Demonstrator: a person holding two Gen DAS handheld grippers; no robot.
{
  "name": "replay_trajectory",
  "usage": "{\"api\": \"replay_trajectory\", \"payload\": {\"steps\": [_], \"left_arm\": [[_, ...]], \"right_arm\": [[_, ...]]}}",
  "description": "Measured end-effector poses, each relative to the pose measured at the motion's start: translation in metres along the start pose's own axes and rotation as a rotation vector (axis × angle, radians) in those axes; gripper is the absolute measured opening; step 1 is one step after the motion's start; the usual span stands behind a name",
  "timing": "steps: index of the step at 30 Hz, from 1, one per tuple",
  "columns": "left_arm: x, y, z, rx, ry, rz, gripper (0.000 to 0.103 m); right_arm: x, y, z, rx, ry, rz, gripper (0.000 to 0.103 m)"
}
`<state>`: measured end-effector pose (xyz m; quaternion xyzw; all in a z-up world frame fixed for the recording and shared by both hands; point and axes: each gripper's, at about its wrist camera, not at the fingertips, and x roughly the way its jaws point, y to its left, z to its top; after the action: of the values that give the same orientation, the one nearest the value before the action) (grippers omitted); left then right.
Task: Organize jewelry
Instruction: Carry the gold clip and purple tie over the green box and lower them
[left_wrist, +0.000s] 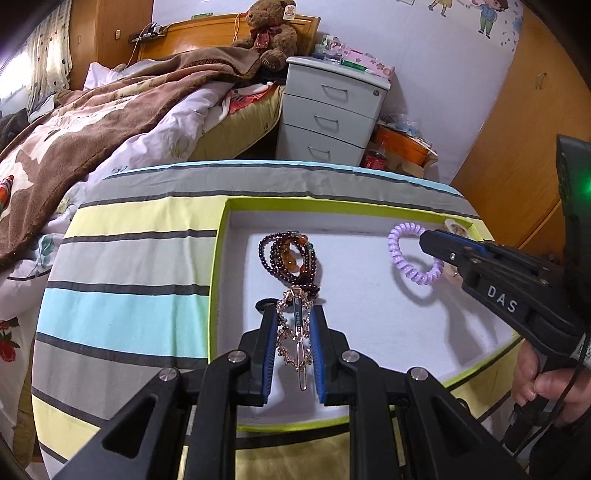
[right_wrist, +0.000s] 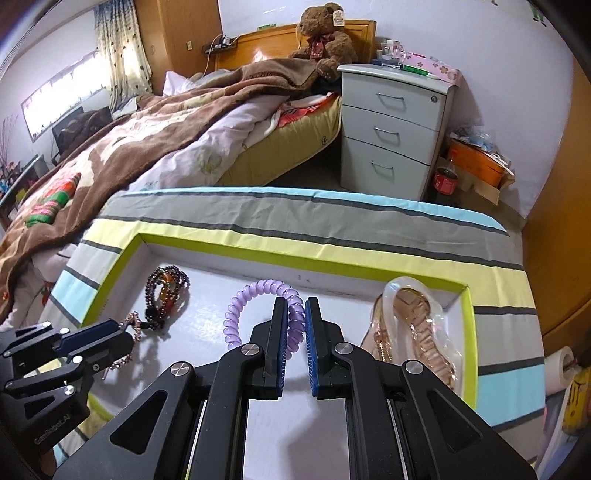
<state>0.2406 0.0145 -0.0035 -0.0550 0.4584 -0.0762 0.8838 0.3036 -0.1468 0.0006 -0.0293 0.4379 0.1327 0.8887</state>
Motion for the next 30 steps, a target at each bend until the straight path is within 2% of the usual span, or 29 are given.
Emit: {"api": "replay_trajectory", "payload": {"steps": [4,27,30], "left_arm": [[0.004,0.0,0.0,0.007,0.002,0.027,0.018],[0.011,0.005,0.002,-0.024,0.024,0.021,0.019],[0.01,0.004,0.002,-0.02,0.021,0.019,0.023]], "right_arm": [[0.006,0.002,-0.001,-0.016,0.018,0.002,0.01],[0.019,0.003,-0.005,-0.051,0.044,-0.044,0.01],[0.019,0.003,-0.004,-0.05,0.047,-0.049,0.012]]}}
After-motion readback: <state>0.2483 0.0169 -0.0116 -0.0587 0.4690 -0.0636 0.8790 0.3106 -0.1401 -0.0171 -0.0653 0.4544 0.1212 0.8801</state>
